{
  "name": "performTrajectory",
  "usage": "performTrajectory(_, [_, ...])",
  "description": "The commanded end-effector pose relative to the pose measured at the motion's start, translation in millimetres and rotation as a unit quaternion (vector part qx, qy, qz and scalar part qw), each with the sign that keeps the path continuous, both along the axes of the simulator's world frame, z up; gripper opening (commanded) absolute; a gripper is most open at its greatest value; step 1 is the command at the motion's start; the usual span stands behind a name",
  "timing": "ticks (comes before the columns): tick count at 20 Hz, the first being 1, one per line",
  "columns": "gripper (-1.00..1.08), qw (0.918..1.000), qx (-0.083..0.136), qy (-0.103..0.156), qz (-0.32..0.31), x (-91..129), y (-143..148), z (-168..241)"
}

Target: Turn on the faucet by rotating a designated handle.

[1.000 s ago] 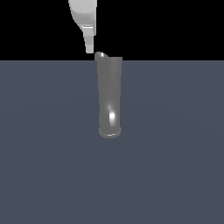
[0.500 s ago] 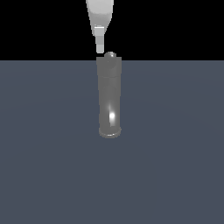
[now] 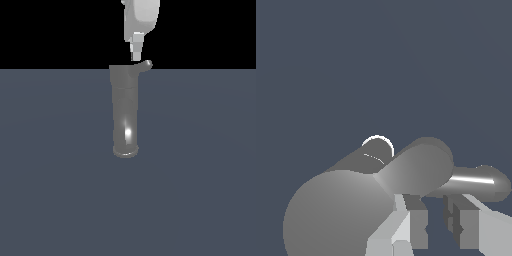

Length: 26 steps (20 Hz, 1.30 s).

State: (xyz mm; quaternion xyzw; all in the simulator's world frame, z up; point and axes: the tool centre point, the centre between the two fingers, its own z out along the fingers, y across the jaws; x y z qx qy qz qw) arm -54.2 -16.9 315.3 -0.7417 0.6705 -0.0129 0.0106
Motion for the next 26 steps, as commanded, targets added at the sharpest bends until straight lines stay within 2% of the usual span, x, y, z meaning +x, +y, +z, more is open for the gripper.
performTrajectory(1, [-1.0, 0.9993, 0.001, 0.017, -0.034, -2.2, -46.5, -17.2])
performTrajectory(2, [-1.0, 0.9993, 0.001, 0.017, -0.034, -2.2, -46.5, -17.2])
performTrajectory(3, [-1.0, 1.0, 0.0, -0.001, -0.003, 4.2, -8.2, 0.2])
performTrajectory(26, [-1.0, 0.9993, 0.001, 0.016, -0.033, 62.6, -57.0, -16.9])
